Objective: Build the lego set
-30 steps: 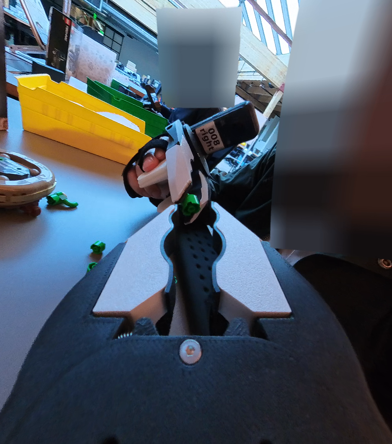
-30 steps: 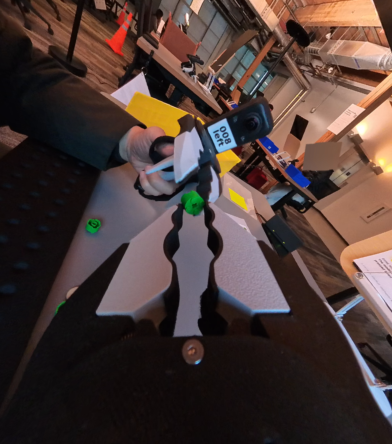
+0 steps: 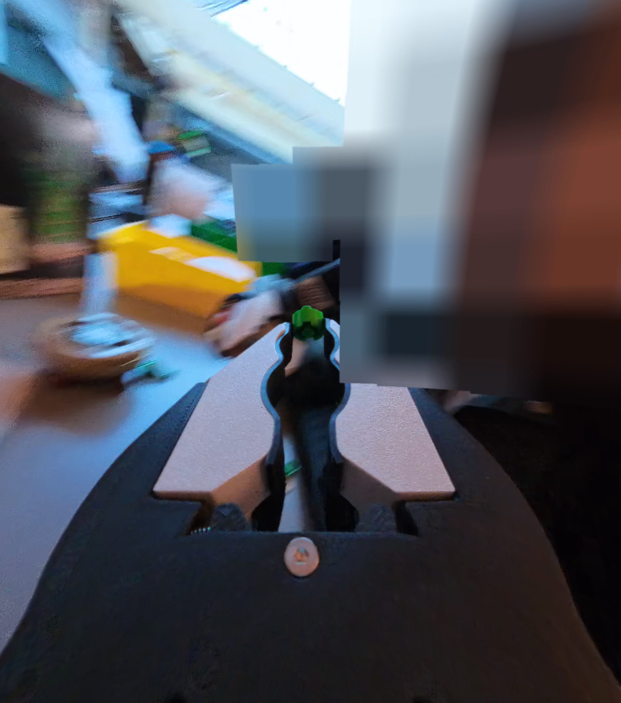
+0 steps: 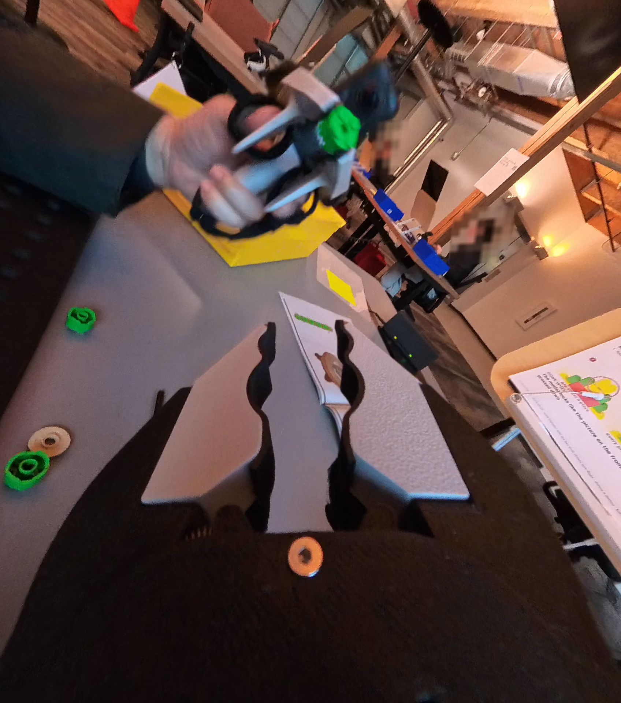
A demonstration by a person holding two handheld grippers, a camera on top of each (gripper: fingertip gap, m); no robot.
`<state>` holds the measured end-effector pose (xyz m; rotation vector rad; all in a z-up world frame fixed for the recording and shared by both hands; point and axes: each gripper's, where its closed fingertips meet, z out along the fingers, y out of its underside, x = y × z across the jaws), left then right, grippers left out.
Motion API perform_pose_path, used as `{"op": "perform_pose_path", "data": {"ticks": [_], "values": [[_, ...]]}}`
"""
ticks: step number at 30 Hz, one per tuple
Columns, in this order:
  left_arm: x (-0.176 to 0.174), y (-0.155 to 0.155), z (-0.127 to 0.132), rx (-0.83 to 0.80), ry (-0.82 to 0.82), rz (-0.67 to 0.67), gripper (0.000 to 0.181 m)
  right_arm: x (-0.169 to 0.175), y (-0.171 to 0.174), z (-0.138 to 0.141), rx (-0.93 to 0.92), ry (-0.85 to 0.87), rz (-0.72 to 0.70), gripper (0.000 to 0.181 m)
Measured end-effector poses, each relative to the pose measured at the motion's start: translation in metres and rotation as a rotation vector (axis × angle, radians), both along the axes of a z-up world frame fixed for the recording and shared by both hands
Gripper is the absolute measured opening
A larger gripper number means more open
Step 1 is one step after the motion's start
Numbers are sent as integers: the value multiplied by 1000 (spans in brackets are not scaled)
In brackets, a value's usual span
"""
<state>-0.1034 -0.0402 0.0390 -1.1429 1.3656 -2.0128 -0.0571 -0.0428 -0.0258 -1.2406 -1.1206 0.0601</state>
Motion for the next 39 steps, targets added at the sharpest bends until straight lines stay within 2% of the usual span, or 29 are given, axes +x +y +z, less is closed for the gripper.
{"op": "perform_pose_path", "data": {"ticks": [1, 2, 4, 5, 6, 8, 13, 16, 19, 21, 23, 25, 26, 28, 30, 34, 36, 39], "values": [[-1, 33, -12, 105, 136, 230, 14, 0, 2, -4, -15, -12, -6, 31], [-17, 79, -21, 176, 277, 521, 14, 1, 4, -7, -29, -23, -11, 31], [-91, 159, -33, 164, 504, 1062, 14, 2, 6, -10, -34, -44, -24, 31], [-132, 180, -43, 139, 614, 1240, 14, 3, 7, -11, -35, -53, -28, 31], [-165, 193, -54, 104, 707, 1357, 14, 3, 7, -12, -38, -62, -27, 31], [-199, 205, -76, 12, 806, 1440, 14, 1, 7, -15, -45, -79, -24, 31], [-216, 216, -128, -72, 1001, 1415, 14, -4, 5, -25, -57, -136, -17, 31], [-216, 223, -126, -50, 972, 1456, 17, -3, 6, -27, -66, -145, -21, 31], [-203, 227, -95, 53, 804, 1501, 23, 5, 12, -28, -76, -149, -58, 31], [-179, 220, -67, 161, 658, 1461, 29, 12, 16, -25, -75, -138, -86, 30], [-137, 196, -34, 289, 448, 1341, 30, 21, 22, -19, -65, -106, -132, 29], [-80, 149, -12, 364, 240, 1092, 30, 30, 28, -11, -57, -57, -179, 29], [-51, 118, -11, 376, 185, 916, 28, 36, 31, -6, -50, -32, -205, 29], [-5, 54, -32, 373, 202, 543, 28, 46, 35, 0, -44, 10, -249, 29], [24, 16, -68, 406, 300, 339, 27, 55, 38, 3, -45, 37, -285, 29], [52, -11, -133, 501, 481, 196, 24, 64, 42, 6, -65, 81, -316, 28], [55, -14, -147, 496, 522, 162, 25, 65, 42, 5, -71, 79, -319, 28], [60, -11, -153, 501, 529, 170, 25, 64, 42, 5, -66, 65, -320, 28]]}}
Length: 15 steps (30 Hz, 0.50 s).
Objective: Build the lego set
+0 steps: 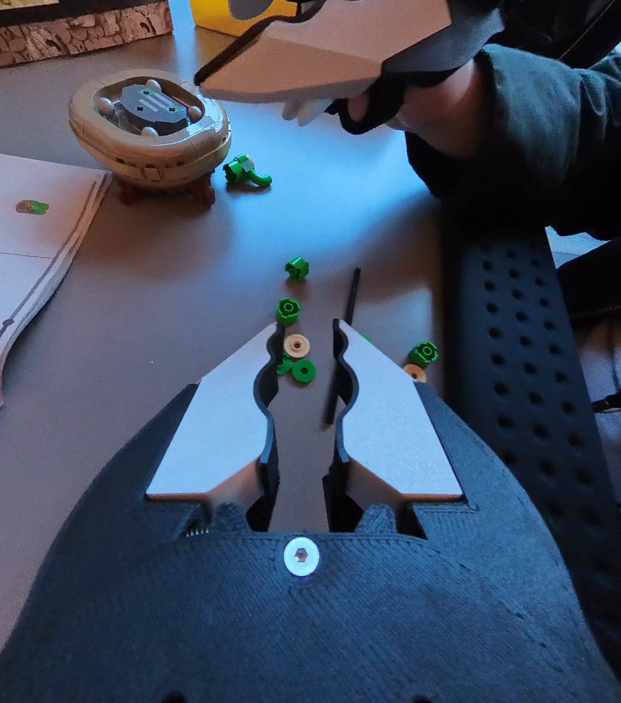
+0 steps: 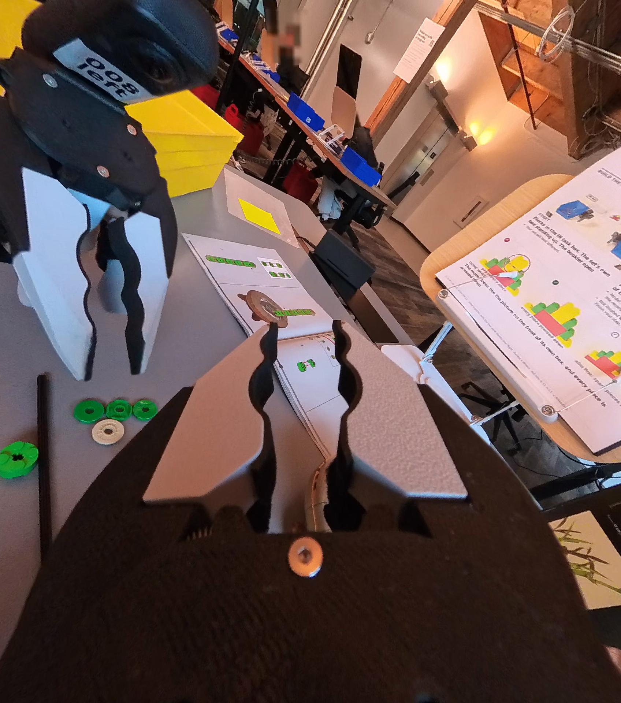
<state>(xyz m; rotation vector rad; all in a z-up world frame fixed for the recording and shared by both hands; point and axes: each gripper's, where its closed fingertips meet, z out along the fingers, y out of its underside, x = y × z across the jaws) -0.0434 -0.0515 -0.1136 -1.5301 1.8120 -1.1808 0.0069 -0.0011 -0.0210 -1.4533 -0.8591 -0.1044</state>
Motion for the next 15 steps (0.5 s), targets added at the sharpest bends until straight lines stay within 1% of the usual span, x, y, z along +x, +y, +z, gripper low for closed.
{"op": "perform_pose_path", "data": {"ticks": [6, 9, 12, 15], "values": [[27, -2, -23, 138, 69, 6, 28, 5, 2, 2, 4, 6, -28, 28], [32, -8, -35, 175, 113, -22, 27, 8, 2, 6, 10, 17, -36, 28], [37, -5, -40, 217, 124, 0, 27, 9, 2, 6, 9, 14, -39, 28], [39, -5, -41, 222, 127, -1, 27, 8, 2, 5, 9, 8, -34, 27]]}}
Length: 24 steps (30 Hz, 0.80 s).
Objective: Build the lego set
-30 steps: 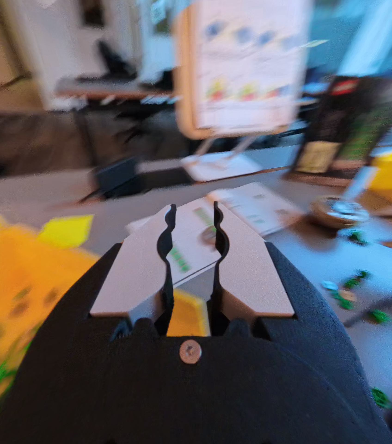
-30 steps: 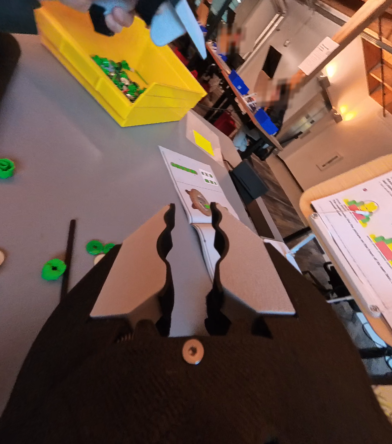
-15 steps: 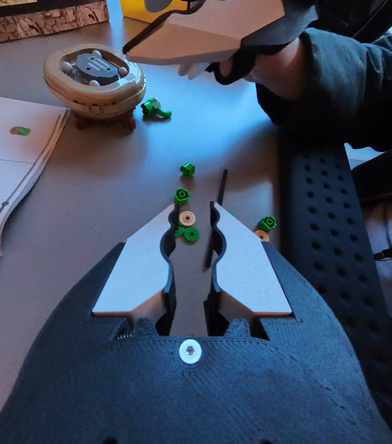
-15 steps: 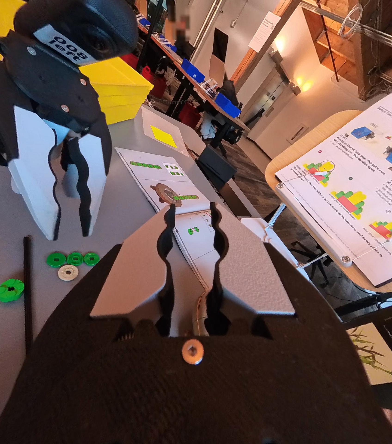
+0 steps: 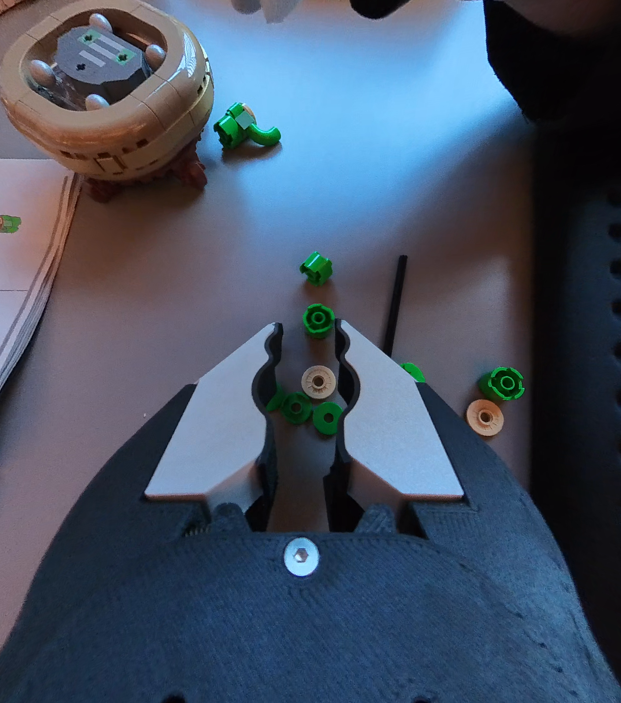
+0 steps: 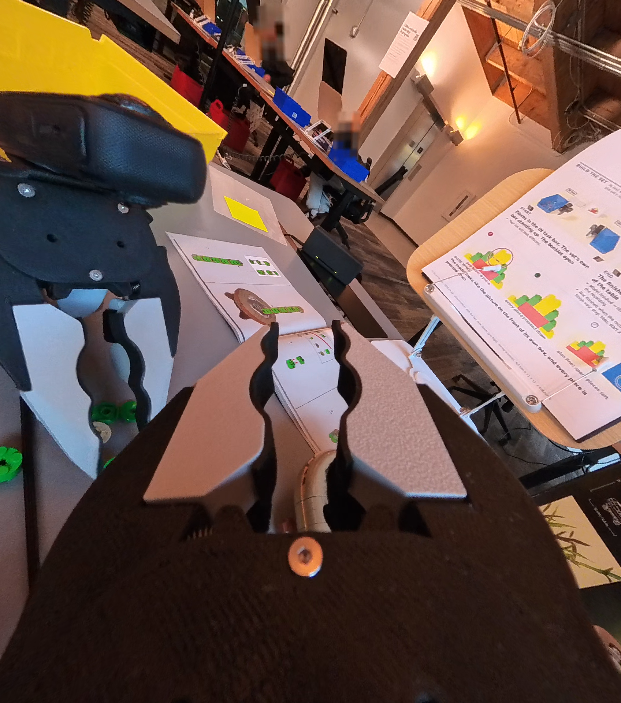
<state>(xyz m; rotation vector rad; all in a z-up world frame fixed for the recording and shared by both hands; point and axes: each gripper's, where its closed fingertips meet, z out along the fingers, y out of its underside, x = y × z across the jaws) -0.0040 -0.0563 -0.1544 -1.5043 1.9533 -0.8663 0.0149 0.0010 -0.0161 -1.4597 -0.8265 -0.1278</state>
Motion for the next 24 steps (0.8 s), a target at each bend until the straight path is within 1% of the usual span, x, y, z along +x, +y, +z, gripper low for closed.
{"op": "perform_pose_path", "data": {"ticks": [3, 4, 7, 9, 12, 14, 17, 18, 21, 24], "values": [[1, -3, -3, -3, 14, -17, 23, 0, 0, 0, 0, -8, 1, 27], [1, -4, -4, -5, 20, -26, 15, 0, 0, 0, 0, -9, 2, 27], [0, -5, 1, 13, -4, -30, 15, 2, 0, -1, -1, -10, 0, 27], [1, -3, 24, -32, -105, -6, 15, 4, -1, 1, 10, -10, -7, 26], [-7, 0, 82, -186, -361, 27, 15, 11, -3, 11, 54, 9, -31, 25], [-21, 6, 112, -190, -512, 34, 14, 14, -5, 17, 73, 34, -36, 25], [-41, 9, 145, -137, -690, 37, 14, 20, -3, 18, 77, 41, -58, 24], [-47, 8, 157, -169, -744, 33, 14, 20, -3, 17, 70, 42, -57, 24], [-61, 5, 184, -379, -848, -21, 13, 17, -1, 11, 53, 30, -53, 24], [-70, 12, 194, -482, -905, -23, 13, 13, 0, 5, 39, 3, -45, 24]]}}
